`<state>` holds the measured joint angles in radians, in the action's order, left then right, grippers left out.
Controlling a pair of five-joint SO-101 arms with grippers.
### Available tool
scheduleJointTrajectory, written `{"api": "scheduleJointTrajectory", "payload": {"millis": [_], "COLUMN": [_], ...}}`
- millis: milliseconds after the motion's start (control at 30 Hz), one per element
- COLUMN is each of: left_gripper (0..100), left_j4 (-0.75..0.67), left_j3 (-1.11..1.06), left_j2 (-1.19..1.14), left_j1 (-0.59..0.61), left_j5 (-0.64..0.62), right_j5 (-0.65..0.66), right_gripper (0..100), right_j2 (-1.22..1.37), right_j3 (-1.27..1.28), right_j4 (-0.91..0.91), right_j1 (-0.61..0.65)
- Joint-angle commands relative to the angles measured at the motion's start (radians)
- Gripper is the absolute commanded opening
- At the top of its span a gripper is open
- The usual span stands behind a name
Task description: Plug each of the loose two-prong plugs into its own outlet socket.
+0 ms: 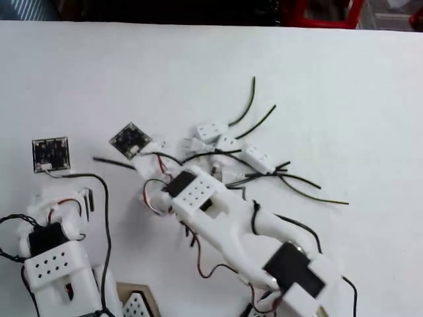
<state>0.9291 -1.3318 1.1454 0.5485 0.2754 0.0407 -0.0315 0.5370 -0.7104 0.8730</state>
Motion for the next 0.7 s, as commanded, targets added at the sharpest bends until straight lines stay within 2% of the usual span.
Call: {"api": "scheduleJointTrajectory", "payload": {"millis": [0, 467, 667], "left_gripper": [18, 18, 18], "left_j4": [-0.04, -0.04, -0.04], "left_j3": [0.0, 0.0, -0.002], "left_j2": [0.022, 0.022, 0.022], "left_j1": [0.002, 0.004, 0.004], "left_j5": [0.009, 0.009, 0.009], "right_j5": [-0.014, -0.014, -0.011], "right_gripper": [1.6, 1.6, 1.6], "right_j2": [-0.188, -0.558, -0.598], "right_j3": [-0.025, -0.025, -0.072], "right_j4": [-0.065, -0.12, -0.108], "right_j1": [-0.039, -0.217, -0.326]}}
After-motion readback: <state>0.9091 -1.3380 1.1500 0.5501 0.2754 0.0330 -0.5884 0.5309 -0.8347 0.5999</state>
